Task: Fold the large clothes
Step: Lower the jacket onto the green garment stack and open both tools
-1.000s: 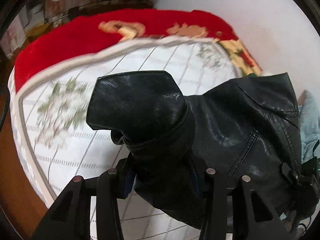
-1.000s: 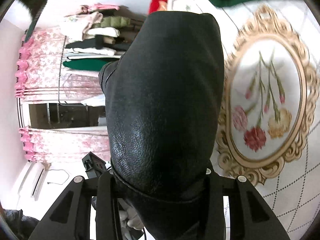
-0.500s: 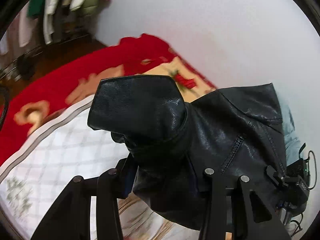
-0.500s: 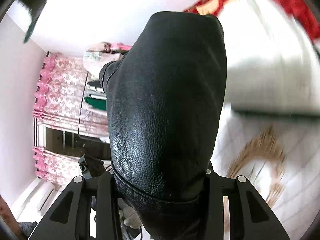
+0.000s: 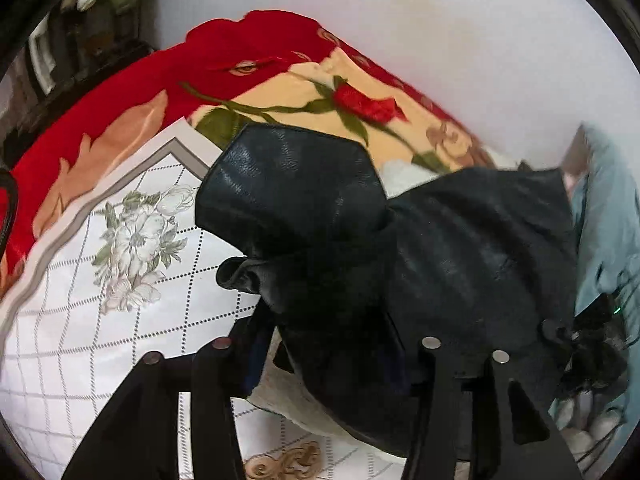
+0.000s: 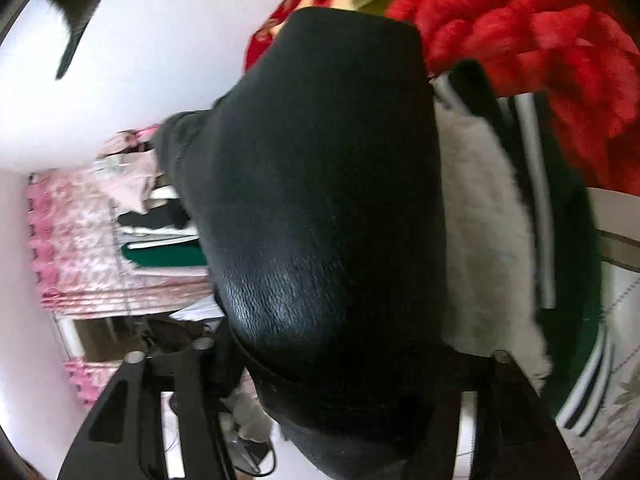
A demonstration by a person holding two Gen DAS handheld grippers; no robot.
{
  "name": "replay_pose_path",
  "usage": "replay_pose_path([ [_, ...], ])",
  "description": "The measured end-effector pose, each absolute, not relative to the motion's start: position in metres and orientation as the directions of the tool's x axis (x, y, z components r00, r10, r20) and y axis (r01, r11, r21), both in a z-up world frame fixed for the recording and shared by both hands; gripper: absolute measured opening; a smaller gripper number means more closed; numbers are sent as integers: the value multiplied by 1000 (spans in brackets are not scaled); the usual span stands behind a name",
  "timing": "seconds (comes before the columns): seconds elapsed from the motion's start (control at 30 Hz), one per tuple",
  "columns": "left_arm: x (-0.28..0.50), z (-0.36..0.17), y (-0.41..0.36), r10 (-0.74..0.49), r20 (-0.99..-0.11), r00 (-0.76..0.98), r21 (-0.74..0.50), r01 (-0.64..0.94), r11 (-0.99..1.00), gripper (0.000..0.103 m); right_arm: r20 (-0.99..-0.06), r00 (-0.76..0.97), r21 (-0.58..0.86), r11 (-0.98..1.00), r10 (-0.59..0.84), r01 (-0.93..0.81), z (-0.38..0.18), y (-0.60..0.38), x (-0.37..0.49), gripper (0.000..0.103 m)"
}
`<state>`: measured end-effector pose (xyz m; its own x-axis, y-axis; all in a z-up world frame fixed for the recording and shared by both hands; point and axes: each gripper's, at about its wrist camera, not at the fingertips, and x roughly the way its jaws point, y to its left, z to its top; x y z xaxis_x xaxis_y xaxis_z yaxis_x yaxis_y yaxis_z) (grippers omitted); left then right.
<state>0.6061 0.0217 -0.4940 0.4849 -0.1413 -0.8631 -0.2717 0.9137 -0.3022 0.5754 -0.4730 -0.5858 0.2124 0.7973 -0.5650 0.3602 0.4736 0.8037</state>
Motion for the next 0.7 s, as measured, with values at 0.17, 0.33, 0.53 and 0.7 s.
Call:
replay_pose_path([
  [0.17, 597, -492, 8, -98, -885, 456, -213, -209, 954, 99, -792, 191, 608, 725, 579, 322, -554, -463, 569, 90],
  [0.33, 582, -480, 7, -1, -881, 474, -100, -184, 978, 102, -960, 212, 243, 917, 181, 317, -507, -440, 545, 103],
  [0.53, 558, -447, 14, 59, -863, 501, -14, -140, 990, 102, -968, 208, -56, 932, -138, 358, -476, -383, 470, 103],
  [0.7, 521, -401, 14, 71, -848, 526, 48, -58, 997, 102, -940, 226, -145, 899, -255, 414, -437, -348, 413, 103],
])
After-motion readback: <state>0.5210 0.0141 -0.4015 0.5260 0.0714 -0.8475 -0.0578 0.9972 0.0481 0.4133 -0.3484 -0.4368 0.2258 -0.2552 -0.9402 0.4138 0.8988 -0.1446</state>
